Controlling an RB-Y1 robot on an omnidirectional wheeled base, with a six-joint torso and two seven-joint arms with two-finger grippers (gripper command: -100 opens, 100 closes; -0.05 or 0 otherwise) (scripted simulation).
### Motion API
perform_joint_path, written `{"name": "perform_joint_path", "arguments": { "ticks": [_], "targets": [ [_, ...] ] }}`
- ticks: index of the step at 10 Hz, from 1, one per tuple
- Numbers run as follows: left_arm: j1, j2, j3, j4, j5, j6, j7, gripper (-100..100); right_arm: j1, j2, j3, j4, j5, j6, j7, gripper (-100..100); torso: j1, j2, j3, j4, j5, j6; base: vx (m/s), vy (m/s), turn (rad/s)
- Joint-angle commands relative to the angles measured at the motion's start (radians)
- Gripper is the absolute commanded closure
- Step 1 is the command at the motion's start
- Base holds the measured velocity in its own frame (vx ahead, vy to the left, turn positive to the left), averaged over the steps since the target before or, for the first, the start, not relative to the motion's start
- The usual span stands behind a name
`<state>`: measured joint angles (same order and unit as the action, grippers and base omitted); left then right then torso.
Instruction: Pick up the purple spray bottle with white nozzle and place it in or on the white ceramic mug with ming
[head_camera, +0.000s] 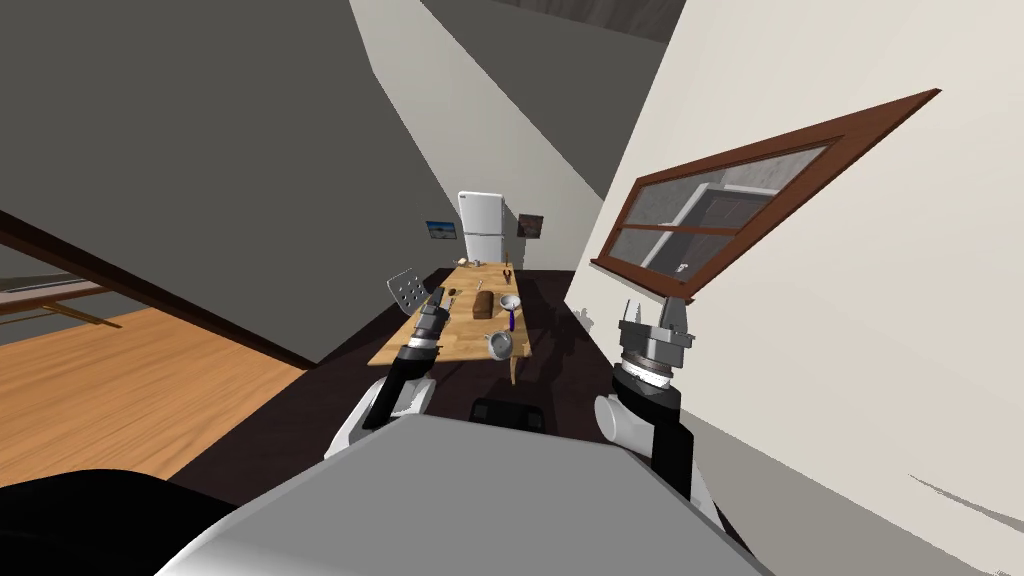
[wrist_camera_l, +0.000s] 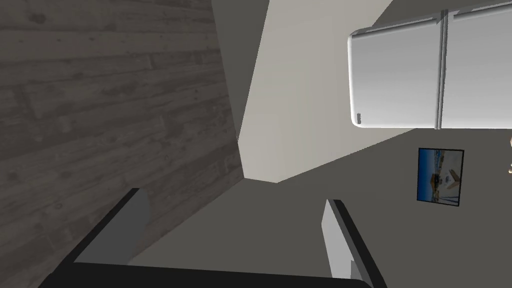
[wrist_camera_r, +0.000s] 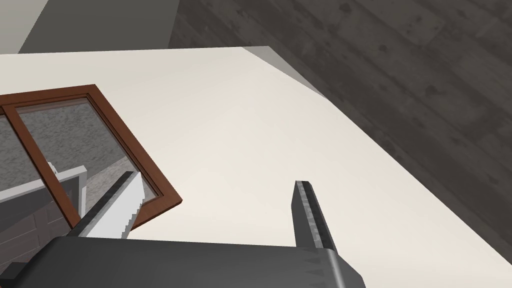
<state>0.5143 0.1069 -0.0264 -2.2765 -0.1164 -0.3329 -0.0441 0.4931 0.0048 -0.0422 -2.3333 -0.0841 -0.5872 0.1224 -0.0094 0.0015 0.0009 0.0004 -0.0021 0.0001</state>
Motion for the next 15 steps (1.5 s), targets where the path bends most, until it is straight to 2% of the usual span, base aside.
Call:
{"name": "perform_joint_path", "arguments": {
  "ticks": [1, 2, 4, 9, 10, 11, 13, 15],
  "targets": [
    [0.012, 0.028, -0.001, 0.009, -0.01, 0.024, -0.02, -100, 0.0, 0.0, 0.0, 0.0, 0.0, 0.0, 0.0, 0, 0.0, 0.0, 0.0, 0.0, 0.0, 0.0, -0.001, -0.159, 0.007],
    [0.023, 0.063, 0.002, 0.028, -0.024, 0.061, -0.047, -100, 0.0, 0.0, 0.0, 0.0, 0.0, 0.0, 0.0, 0, -0.001, -0.001, 0.0, 0.0, 0.0, 0.0, 0.034, -0.23, 0.012],
    [0.036, 0.099, 0.007, 0.053, -0.043, 0.101, -0.077, -100, 0.0, 0.0, 0.0, 0.0, 0.0, 0.0, 0.0, 0, -0.008, -0.004, -0.002, -0.001, -0.002, 0.0, 0.038, -0.259, 0.019],
    [0.073, 0.2, 0.017, 0.142, -0.102, 0.2, -0.16, -100, 0.0, 0.0, 0.0, 0.0, 0.0, 0.0, 0.0, 0, -0.005, -0.005, -0.003, -0.001, -0.001, 0.0, 0.054, -0.225, 0.019],
    [0.081, 0.22, 0.018, 0.163, -0.117, 0.218, -0.177, -100, 0.0, 0.0, 0.0, 0.0, 0.0, 0.0, 0.0, 0, -0.006, -0.006, -0.003, -0.001, -0.002, 0.0, 0.092, -0.266, 0.032],
    [0.081, 0.22, 0.018, 0.163, -0.117, 0.218, -0.177, -100, 0.0, 0.0, 0.0, 0.0, 0.0, 0.0, 0.0, 0, -0.008, -0.007, -0.004, -0.002, -0.002, 0.0, 0.076, -0.183, 0.017],
    [0.096, 0.262, 0.017, 0.207, -0.146, 0.248, -0.209, -100, 0.0, 0.0, 0.0, 0.0, 0.0, 0.0, 0.0, 0, -0.001, -0.007, -0.004, -0.002, -0.001, 0.0, 0.072, -0.175, 0.011],
    [0.112, 0.306, 0.016, 0.255, -0.177, 0.272, -0.24, -100, 0.0, 0.0, 0.0, 0.0, 0.0, 0.0, 0.0, 0, -0.005, -0.008, -0.005, -0.002, -0.001, 0.0, 0.089, -0.256, 0.034]
  ]
}}
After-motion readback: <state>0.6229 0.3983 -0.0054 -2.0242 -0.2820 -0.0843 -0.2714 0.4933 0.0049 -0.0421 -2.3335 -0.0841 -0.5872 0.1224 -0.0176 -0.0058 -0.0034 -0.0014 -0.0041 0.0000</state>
